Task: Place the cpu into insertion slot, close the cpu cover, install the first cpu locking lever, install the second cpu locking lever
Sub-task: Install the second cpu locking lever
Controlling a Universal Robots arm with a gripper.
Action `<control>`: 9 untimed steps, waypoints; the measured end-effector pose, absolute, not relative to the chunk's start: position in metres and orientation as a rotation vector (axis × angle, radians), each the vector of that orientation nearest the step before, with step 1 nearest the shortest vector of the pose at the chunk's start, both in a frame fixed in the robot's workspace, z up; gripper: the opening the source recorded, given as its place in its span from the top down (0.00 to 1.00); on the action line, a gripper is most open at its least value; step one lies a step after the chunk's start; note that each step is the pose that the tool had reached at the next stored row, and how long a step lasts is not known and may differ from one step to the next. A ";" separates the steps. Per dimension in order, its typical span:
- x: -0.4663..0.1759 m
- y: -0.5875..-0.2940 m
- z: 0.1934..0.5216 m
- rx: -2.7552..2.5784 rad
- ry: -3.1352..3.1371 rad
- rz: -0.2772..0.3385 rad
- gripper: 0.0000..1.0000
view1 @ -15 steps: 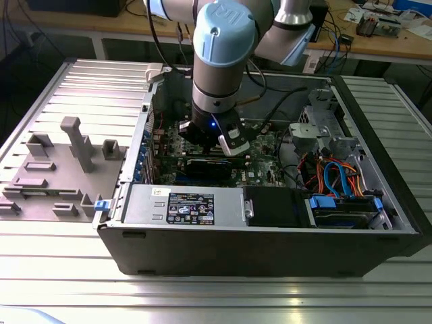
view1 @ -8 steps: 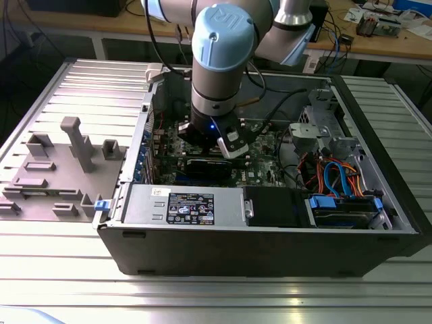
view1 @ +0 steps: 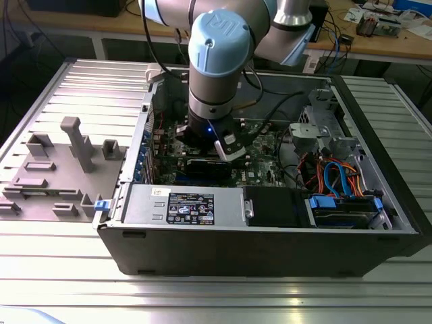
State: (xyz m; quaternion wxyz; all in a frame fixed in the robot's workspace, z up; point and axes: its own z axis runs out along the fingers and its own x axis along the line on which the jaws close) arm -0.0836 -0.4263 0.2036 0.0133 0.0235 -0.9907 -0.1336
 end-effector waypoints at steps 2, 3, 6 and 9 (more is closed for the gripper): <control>-0.085 -0.426 0.200 0.074 -3.084 -0.436 0.89; -0.085 -0.426 0.199 0.074 -3.083 -0.442 0.89; -0.085 -0.425 0.196 0.074 -3.080 -0.460 0.89; -0.085 -0.424 0.195 0.074 -3.080 -0.468 0.89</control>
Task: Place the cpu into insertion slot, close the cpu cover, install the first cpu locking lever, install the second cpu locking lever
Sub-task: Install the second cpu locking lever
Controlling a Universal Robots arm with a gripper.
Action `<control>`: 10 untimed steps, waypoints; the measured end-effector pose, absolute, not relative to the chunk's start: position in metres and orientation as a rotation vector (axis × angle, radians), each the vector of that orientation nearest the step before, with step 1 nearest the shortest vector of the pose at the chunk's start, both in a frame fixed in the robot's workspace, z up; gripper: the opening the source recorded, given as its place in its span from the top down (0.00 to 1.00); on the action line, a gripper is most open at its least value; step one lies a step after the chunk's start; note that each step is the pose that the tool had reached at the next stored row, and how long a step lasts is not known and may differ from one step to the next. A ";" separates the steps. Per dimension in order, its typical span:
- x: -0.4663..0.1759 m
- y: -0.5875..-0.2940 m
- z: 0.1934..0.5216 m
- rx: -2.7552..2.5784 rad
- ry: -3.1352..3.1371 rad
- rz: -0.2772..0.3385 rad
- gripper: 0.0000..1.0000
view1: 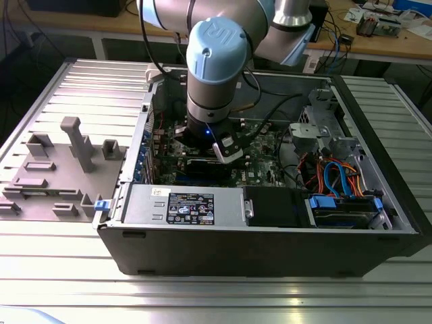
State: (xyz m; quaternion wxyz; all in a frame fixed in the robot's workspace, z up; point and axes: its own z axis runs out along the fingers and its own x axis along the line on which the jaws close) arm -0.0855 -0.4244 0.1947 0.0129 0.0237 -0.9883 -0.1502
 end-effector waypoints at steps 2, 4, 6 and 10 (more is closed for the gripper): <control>-0.086 -0.424 0.195 0.074 -3.079 -0.470 0.89; -0.087 -0.423 0.194 0.074 -3.079 -0.472 0.89; -0.088 -0.423 0.194 0.074 -3.079 -0.471 0.89; -0.089 -0.421 0.195 0.074 -3.079 -0.471 0.89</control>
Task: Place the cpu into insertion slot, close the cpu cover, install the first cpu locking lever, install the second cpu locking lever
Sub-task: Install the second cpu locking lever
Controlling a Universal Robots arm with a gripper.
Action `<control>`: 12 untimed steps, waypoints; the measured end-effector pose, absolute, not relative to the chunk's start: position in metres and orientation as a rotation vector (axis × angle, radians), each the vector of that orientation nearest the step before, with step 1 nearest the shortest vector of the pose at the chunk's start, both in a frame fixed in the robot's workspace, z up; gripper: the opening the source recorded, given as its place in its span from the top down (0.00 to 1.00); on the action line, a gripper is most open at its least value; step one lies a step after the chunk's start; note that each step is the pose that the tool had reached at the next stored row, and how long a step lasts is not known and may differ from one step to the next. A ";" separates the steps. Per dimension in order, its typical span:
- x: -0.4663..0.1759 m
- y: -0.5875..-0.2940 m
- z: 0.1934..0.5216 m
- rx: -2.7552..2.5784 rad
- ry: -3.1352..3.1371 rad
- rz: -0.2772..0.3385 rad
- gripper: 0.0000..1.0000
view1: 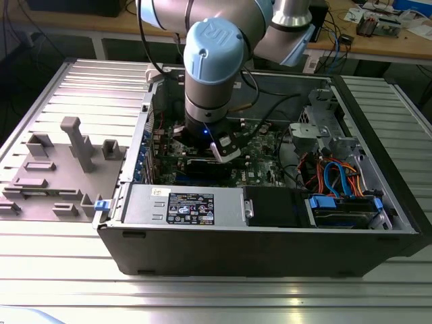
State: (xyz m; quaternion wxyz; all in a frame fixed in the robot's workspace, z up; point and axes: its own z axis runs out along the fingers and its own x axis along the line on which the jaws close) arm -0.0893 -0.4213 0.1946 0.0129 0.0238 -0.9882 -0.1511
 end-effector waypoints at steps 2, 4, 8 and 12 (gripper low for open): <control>-0.090 -0.421 0.196 0.074 -3.079 -0.471 0.89; -0.090 -0.421 0.200 0.074 -3.079 -0.471 0.89; -0.091 -0.420 0.212 0.074 -3.079 -0.471 0.89; -0.091 -0.420 0.229 0.074 -3.079 -0.471 0.89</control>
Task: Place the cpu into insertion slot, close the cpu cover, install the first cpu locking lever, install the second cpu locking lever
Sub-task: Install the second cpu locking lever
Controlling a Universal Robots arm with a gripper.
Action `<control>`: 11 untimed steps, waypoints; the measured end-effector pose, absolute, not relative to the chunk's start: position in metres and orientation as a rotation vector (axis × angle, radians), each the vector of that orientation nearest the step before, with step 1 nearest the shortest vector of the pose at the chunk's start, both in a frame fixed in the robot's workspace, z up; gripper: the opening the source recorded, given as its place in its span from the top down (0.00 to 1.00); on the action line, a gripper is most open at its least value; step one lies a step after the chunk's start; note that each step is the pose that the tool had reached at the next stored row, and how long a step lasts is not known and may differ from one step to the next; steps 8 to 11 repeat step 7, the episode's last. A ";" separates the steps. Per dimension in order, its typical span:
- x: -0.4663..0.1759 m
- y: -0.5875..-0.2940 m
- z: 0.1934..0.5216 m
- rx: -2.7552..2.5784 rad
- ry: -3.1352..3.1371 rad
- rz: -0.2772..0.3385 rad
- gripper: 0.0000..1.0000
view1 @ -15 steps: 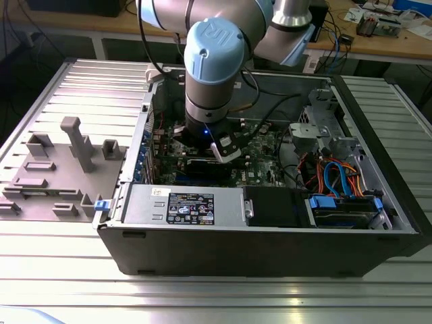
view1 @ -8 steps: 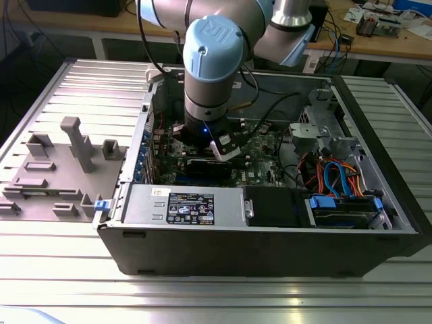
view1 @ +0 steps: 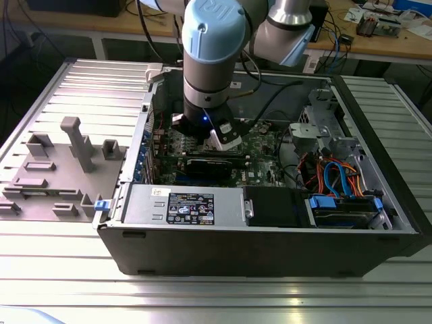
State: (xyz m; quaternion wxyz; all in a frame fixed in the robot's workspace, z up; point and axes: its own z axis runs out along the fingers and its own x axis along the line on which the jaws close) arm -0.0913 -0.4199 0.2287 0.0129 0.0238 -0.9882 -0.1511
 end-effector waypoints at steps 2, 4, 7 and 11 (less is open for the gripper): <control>-0.091 -0.420 0.232 0.074 -3.079 -0.471 0.89; -0.091 -0.420 0.232 0.074 -3.079 -0.471 0.89; -0.091 -0.420 0.232 0.074 -3.079 -0.471 0.89; -0.091 -0.420 0.232 0.074 -3.079 -0.471 0.89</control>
